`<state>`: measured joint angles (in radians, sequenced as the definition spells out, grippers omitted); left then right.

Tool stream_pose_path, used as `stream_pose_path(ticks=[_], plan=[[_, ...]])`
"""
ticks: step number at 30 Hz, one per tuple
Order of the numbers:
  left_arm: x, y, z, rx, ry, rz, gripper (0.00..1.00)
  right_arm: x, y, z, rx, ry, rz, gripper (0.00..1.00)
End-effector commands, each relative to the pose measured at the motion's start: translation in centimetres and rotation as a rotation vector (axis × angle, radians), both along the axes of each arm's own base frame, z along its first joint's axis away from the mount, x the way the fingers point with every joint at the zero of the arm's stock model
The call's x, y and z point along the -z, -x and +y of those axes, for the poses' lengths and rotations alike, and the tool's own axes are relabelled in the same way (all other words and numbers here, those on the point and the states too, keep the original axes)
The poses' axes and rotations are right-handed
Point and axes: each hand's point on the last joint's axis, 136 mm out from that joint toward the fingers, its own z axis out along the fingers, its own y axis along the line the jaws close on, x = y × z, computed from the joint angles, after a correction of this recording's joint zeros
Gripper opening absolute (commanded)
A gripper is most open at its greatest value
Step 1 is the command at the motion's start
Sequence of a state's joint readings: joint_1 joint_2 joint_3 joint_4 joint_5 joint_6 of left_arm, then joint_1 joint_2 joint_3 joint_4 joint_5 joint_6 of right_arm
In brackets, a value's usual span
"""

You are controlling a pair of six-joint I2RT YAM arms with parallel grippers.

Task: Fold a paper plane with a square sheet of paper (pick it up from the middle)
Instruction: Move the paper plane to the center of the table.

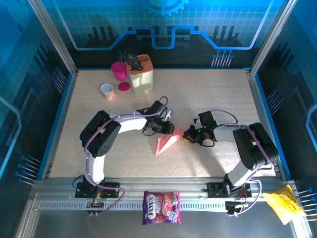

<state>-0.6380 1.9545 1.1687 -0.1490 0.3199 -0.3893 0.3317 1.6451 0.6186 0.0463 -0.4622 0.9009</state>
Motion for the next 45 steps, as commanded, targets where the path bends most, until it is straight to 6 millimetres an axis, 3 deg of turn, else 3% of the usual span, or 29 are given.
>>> stream_pose_path(ticks=[1,7,11,17,23,30,35,37,42,45], plan=[[-2.3,0.6,-1.1,0.019,0.083,-0.017,0.32,3.2,1.5,1.9,-0.060,0.012,0.042,0.00],[-2.9,1.2,-1.7,-0.003,0.153,-0.013,0.37,3.5,1.7,1.9,-0.059,0.013,0.050,0.00],[-3.2,1.5,-2.0,-0.010,0.167,-0.016,0.32,3.5,1.5,2.0,-0.059,0.014,0.049,0.00],[-2.1,2.2,-2.6,-0.005,0.145,0.003,0.26,3.5,1.5,2.1,-0.060,0.010,0.051,0.00],[-1.9,1.8,-2.5,-0.051,0.116,-0.005,0.00,2.2,1.0,2.6,-0.085,0.001,0.031,0.00],[-4.4,-0.2,1.9,-0.202,-0.069,-0.153,0.00,-2.4,0.0,1.9,-0.132,0.065,-0.069,0.02],[-6.4,-0.9,6.2,-0.269,-0.284,-0.249,0.00,-4.5,0.3,1.2,-0.134,0.089,-0.124,0.13],[-6.8,-1.0,7.2,-0.275,-0.337,-0.267,0.00,-4.9,0.7,1.4,-0.139,0.085,-0.135,0.25],[-6.1,-0.9,8.3,-0.286,-0.401,-0.267,0.00,-5.2,1.9,2.4,-0.176,0.101,-0.158,0.46],[-4.9,-0.9,8.7,-0.288,-0.441,-0.251,0.00,-5.0,2.3,2.8,-0.183,0.105,-0.160,0.49]])
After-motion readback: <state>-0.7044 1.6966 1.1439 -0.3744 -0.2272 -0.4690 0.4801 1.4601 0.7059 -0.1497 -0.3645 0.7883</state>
